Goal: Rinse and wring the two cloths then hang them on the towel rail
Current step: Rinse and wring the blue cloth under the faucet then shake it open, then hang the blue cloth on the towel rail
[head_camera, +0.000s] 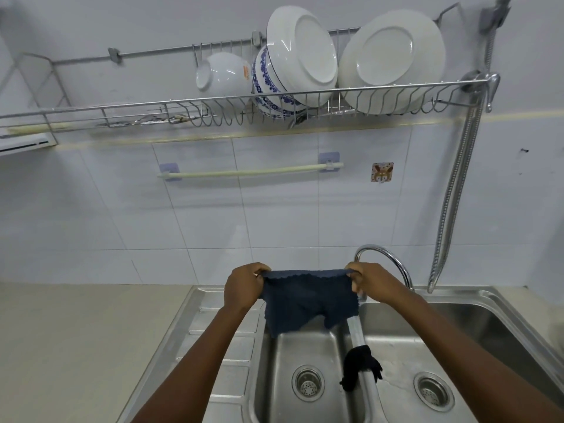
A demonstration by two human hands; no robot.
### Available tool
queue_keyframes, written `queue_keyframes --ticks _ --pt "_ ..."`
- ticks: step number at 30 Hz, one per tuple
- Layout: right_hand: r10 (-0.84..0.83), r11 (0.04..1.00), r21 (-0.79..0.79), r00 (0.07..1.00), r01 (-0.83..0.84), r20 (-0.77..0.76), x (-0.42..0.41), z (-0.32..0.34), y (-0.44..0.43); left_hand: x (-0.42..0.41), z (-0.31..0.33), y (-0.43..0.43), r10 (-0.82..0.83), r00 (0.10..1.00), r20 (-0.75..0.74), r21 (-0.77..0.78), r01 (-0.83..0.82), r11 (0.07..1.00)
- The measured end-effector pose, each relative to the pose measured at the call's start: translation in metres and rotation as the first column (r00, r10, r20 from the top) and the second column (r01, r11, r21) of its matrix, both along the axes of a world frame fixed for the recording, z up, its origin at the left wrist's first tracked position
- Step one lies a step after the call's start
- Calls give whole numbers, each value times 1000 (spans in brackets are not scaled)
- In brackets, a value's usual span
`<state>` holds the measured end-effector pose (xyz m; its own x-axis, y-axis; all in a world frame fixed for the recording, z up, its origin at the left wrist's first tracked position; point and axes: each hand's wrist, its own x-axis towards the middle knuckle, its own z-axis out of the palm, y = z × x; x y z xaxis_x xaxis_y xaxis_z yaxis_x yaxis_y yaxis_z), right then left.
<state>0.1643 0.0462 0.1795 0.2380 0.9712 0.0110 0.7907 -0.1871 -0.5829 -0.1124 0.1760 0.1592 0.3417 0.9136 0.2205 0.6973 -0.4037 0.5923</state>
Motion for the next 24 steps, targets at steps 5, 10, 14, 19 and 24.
queue_keyframes --ticks 5,10,14,19,24 --pt "-7 1000 3 996 7 92 -5 -10 -1 -7 -3 3 -60 997 46 0 60 998" --pt "-30 998 57 995 25 93 -8 -11 -1 -13 0 4 -7 998 57 27 5 1000" --pt "-32 998 65 994 25 100 -11 -8 1 -18 1 7 -42 992 -119 -15 40 999" --pt "-5 998 -57 996 10 90 -13 -14 2 -33 -5 8 -52 935 -351 -19 49 999" --pt "-81 997 -9 931 83 -356 -41 37 33 -59 36 45 30 943 -330 56 -12 998"
